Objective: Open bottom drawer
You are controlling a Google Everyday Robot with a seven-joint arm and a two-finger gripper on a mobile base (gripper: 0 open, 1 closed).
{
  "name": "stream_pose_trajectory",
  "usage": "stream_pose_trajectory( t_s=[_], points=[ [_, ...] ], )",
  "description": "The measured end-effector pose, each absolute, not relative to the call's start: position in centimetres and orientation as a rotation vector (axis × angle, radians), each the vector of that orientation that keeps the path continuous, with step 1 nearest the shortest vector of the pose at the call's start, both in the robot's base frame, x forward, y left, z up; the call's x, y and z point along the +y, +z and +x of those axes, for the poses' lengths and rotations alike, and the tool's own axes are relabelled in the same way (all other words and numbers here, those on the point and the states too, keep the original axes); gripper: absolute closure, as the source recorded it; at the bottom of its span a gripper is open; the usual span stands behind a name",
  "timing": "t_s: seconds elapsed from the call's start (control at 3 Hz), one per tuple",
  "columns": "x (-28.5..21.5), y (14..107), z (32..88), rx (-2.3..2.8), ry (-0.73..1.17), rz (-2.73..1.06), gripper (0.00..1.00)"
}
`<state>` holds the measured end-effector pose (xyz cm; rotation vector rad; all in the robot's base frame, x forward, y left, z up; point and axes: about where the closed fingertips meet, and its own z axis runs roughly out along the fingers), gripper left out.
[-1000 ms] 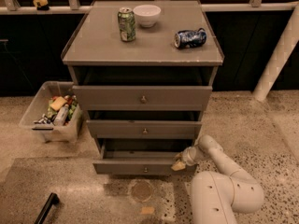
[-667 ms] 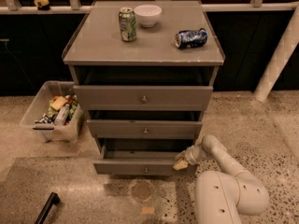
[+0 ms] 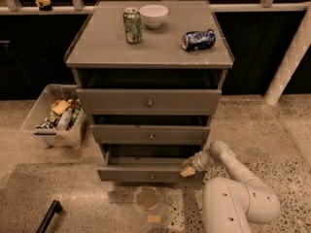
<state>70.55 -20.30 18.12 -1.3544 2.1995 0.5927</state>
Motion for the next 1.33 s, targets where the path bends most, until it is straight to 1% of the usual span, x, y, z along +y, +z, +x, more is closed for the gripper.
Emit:
stream_pose_trajectory(
  t_s=[0.33, 0.67, 1.33],
  points=[
    [-20.3, 17.7, 70.3, 2.204, 0.595, -1.356, 1.0],
    [-20.5, 16.4, 68.8, 2.203, 0.62, -1.362, 1.0],
    [-21.2, 16.2, 68.0, 2.193, 0.599, -1.35, 1.0]
  ],
)
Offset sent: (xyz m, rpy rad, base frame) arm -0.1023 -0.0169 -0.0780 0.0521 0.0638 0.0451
